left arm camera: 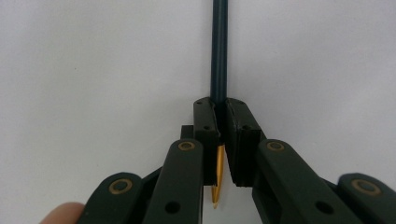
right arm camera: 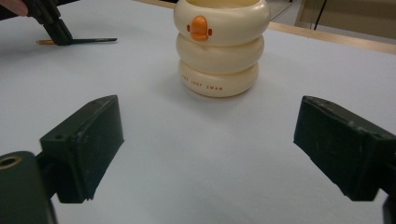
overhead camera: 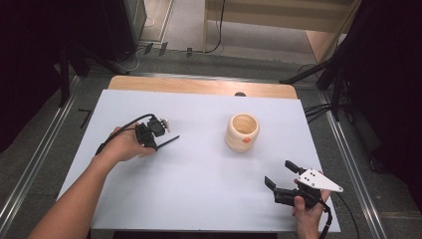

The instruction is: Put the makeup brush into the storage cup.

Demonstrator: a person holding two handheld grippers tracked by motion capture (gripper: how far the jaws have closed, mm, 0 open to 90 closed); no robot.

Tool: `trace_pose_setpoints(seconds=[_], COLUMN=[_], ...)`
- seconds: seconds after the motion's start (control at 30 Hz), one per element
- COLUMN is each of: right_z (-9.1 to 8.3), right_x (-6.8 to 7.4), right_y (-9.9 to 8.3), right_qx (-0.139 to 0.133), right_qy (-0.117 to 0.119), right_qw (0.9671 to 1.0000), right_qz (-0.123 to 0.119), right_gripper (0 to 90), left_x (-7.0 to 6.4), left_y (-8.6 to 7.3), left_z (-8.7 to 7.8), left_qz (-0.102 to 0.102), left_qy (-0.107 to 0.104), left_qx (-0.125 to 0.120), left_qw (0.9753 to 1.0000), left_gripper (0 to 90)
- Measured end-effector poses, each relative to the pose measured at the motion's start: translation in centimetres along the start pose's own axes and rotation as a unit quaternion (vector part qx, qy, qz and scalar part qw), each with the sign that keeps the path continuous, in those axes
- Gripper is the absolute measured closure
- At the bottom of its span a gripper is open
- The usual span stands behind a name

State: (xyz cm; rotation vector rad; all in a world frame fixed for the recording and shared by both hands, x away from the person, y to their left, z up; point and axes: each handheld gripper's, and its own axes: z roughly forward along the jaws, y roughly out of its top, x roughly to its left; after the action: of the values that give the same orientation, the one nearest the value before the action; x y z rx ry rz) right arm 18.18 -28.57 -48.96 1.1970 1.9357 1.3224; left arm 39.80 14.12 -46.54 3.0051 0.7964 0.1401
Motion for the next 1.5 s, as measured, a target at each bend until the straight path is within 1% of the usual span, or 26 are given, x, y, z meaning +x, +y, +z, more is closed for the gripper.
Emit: trace_pose_setpoints(seconds=[0.03, 0.13, 0.23, 0.3, 0.43, 0.53, 0.6, 0.63, 0.7, 0.77, 0.8, 0.87, 0.93, 1.0, 1.03, 1.1, 1.17, 1.2, 1.27, 1.3, 1.33, 1.37, 1.47, 1.5], right_z=[0.0, 0.1, 0.3, 0.3, 0.3, 0.5, 0.6, 0.6, 0.7, 0.8, 0.8, 0.9, 1.0, 1.2, 1.2, 1.5, 1.8, 2.0, 2.4, 2.7, 2.9, 3.2, 3.8, 4.3], right_x=[0.0, 0.2, 0.3, 0.3, 0.4, 0.7, 1.0, 1.1, 1.4, 1.7, 1.8, 1.9, 2.1, 2.3, 2.3, 2.5, 2.8, 3.0, 3.4, 3.6, 3.8, 4.0, 4.6, 4.9], right_y=[0.0, 0.0, 0.0, 0.0, 0.2, 0.5, 0.6, 0.7, 0.9, 1.2, 1.5, 1.7, 1.9, 2.2, 2.2, 2.4, 2.6, 2.8, 2.9, 2.9, 3.0, 3.0, 3.1, 3.2], right_qx=[0.000, 0.005, 0.008, 0.008, 0.005, 0.006, 0.007, 0.008, 0.010, 0.014, 0.015, 0.015, 0.013, 0.005, 0.005, 0.001, -0.006, -0.008, -0.011, -0.013, -0.016, -0.017, -0.020, -0.022], right_qy=[0.000, -0.002, -0.001, 0.000, 0.007, 0.007, 0.006, 0.006, 0.004, -0.007, -0.006, -0.004, 0.004, 0.020, 0.020, 0.025, 0.018, 0.013, 0.009, 0.010, 0.013, 0.017, 0.040, 0.048], right_qw=[1.0000, 1.0000, 1.0000, 1.0000, 1.0000, 1.0000, 1.0000, 1.0000, 0.9999, 0.9996, 0.9995, 0.9995, 0.9996, 0.9997, 0.9997, 0.9997, 0.9998, 0.9997, 0.9994, 0.9991, 0.9987, 0.9981, 0.9945, 0.9920], right_qz=[-0.001, -0.005, -0.005, -0.006, -0.003, -0.002, -0.003, -0.002, -0.011, -0.022, -0.027, -0.028, -0.025, -0.011, -0.011, -0.001, 0.010, 0.019, 0.031, 0.039, 0.047, 0.056, 0.095, 0.115], right_gripper=[12.0, 13.8, 14.0, 14.1, 14.5, 14.9, 15.6, 16.2, 16.9, 18.2, 19.1, 19.7, 19.9, 20.2, 20.2, 20.3, 20.4, 21.5, 22.4, 22.4, 22.6, 24.0, 32.5, 32.7], left_x=[0.1, 0.3, 0.3, 0.1, -0.5, -1.2, -1.6, -1.9, -2.6, -3.1, -3.4, -3.9, -4.3, -4.7, -4.8, -5.1, -5.6, -5.7, -6.0, -6.3, -6.5, -6.7, -7.4, -7.7], left_y=[0.0, -0.3, -0.5, -0.6, -0.6, -0.3, -0.2, -0.1, 0.2, 0.4, 0.5, 0.8, 1.1, 1.3, 1.4, 1.7, 1.9, 2.0, 2.3, 2.4, 2.6, 2.7, 3.2, 3.3], left_z=[0.0, 0.0, -0.2, -0.4, -1.0, -1.8, -2.3, -2.6, -3.0, -3.3, -3.5, -3.7, -4.0, -4.2, -4.4, -4.7, -5.0, -5.1, -5.4, -5.5, -5.6, -5.7, -6.0, -6.1], left_qz=[0.002, -0.005, -0.005, -0.001, 0.004, 0.017, 0.026, 0.037, 0.050, 0.058, 0.059, 0.065, 0.073, 0.077, 0.079, 0.083, 0.088, 0.090, 0.097, 0.097, 0.103, 0.105, 0.115, 0.118], left_qy=[-0.002, -0.011, -0.030, -0.032, -0.030, -0.028, -0.030, -0.031, -0.033, -0.036, -0.037, -0.039, -0.038, -0.038, -0.039, -0.040, -0.038, -0.038, -0.038, -0.037, -0.035, -0.035, -0.033, -0.032], left_qx=[-0.001, -0.009, -0.019, -0.027, -0.049, -0.065, -0.070, -0.073, -0.077, -0.080, -0.079, -0.080, -0.083, -0.086, -0.087, -0.093, -0.097, -0.097, -0.100, -0.101, -0.101, -0.102, -0.106, -0.106], left_qw=[1.0000, 0.9999, 0.9994, 0.9991, 0.9983, 0.9974, 0.9967, 0.9961, 0.9952, 0.9945, 0.9944, 0.9939, 0.9932, 0.9926, 0.9923, 0.9914, 0.9907, 0.9904, 0.9895, 0.9894, 0.9889, 0.9886, 0.9871, 0.9868], left_gripper=[85.3, 85.4, 85.5, 85.5, 85.5, 85.5, 85.5, 85.5, 85.5, 85.5, 85.5, 85.5, 85.5, 85.5, 85.5, 85.5, 85.5, 85.5, 85.5, 85.5, 85.5, 85.5, 85.5, 85.5])
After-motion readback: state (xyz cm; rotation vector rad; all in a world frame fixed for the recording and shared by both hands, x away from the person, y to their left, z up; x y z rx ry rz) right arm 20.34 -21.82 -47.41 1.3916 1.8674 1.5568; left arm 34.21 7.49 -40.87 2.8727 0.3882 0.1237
